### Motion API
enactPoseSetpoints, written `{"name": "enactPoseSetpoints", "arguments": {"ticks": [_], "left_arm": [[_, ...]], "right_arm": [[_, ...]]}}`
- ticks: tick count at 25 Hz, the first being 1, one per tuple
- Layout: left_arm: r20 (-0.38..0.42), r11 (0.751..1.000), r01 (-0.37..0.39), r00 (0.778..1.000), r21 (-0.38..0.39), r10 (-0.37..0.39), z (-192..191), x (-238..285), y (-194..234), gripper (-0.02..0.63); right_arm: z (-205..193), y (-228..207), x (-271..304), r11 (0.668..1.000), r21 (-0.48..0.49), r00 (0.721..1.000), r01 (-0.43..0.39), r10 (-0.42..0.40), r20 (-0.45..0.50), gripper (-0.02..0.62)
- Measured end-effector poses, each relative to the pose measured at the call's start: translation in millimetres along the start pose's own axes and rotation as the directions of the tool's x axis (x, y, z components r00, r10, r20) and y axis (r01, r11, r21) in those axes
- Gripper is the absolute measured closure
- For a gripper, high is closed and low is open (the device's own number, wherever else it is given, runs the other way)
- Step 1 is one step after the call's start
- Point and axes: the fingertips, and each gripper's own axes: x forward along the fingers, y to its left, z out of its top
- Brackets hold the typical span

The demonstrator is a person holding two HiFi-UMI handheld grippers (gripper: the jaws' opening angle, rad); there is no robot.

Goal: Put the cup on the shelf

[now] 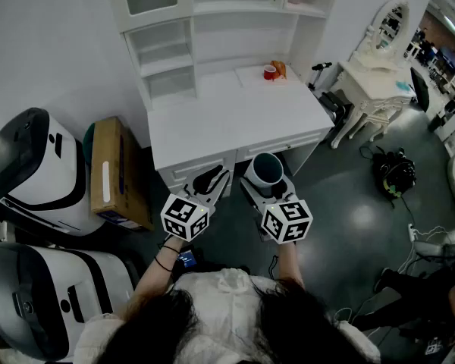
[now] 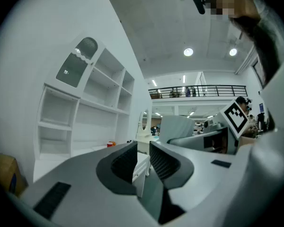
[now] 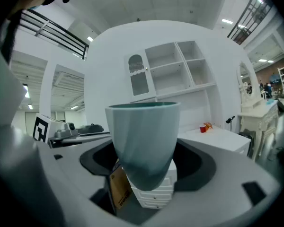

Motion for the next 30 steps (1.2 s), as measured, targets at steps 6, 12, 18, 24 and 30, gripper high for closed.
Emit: {"name": "enactPoseSetpoints", "arguments": {"ticks": [6,12,18,24,30], "left_arm": [[-0.022,0.999,-0.033,0.999,0.044,0.034,1,-10,9,0.515],[0.008,0.996,-0.078,0.997,0.040,0.077,10,-27,20,0.515],[0.020,0.998,-0.055,0.998,0.007,0.055,8,-37,24,0.515],[-0.002,1.000,-0.017,1.000,-0.004,0.017,2,-42,30,0.515],[-0.026,1.000,-0.001,1.000,-0.001,0.001,-8,-47,43,0.515]], "right_arm": [[3,9,8,1.000,-0.010,1.000,0.005,-0.005,0.007,0.256],[2,19,8,1.000,-0.002,1.000,0.001,-0.001,0.015,0.256],[-3,31,13,1.000,-0.008,1.000,0.010,-0.010,0.006,0.256],[-14,40,21,0.999,0.014,0.999,0.031,-0.031,-0.007,0.256],[-29,48,32,0.998,0.035,0.999,0.044,-0.043,-0.025,0.256]]}}
